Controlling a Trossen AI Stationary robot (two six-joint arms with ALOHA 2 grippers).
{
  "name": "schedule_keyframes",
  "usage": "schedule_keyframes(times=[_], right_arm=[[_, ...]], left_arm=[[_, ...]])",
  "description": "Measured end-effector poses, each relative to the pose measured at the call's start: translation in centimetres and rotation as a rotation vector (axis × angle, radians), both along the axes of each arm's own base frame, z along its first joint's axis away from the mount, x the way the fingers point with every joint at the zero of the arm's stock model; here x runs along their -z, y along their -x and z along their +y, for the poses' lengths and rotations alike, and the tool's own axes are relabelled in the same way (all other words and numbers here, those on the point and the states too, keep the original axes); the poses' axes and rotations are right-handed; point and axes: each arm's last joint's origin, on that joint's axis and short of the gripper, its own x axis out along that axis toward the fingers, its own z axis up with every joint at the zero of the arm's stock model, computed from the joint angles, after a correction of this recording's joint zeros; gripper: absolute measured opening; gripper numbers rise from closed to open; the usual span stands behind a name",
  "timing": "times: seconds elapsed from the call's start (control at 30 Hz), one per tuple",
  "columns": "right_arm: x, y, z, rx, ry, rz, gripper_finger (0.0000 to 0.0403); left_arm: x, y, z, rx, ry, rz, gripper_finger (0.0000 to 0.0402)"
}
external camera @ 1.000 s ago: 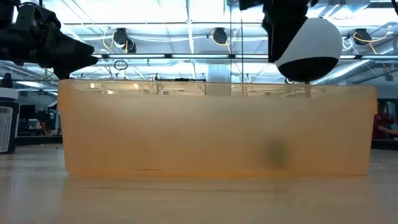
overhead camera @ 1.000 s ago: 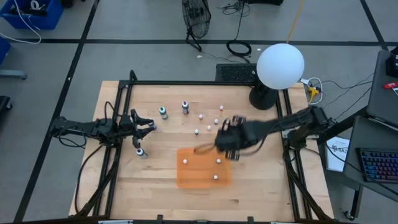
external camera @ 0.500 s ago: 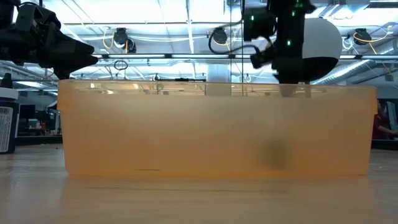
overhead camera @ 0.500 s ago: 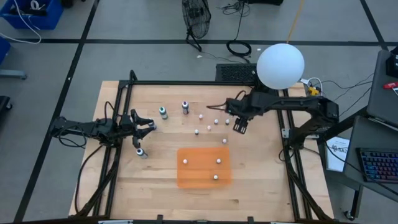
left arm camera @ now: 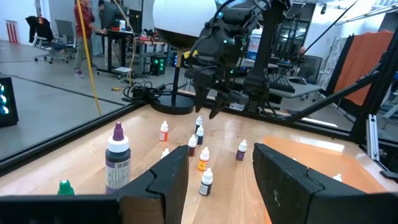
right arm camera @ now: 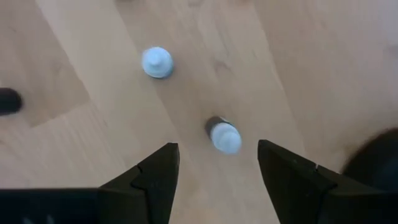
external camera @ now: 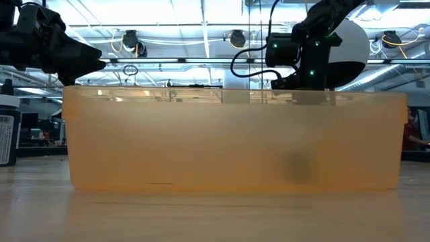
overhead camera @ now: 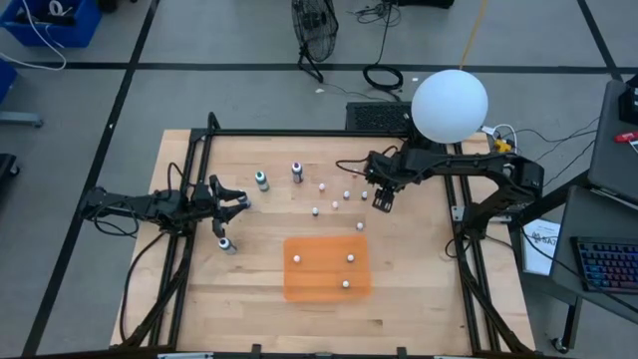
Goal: Pick & Place food coloring
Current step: Put the small black food coloring bottle into the orange bin
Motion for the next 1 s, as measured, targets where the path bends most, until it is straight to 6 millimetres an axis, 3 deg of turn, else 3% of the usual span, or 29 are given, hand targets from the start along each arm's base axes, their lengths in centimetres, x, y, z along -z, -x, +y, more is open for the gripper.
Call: schedule_keyframes(times=[0.37,0.67,1.0], right_arm=[[0.4,0.2,-1.1,0.018,0.015,-0.023,0.0203],[3.0,-0.5,-1.5,0.014,-0.021,0.066,0.0203],[3.6,-0.6,-1.6,0.007,-0.03,0.091,0.0202]], left_arm=[[0.0,0.0,0.0,0.0,0.0,0.0,0.0182],[0.0,0.0,0.0,0.0,0.0,0.0,0.0182],[0.0,0.0,0.0,0.0,0.0,0.0,0.0182]])
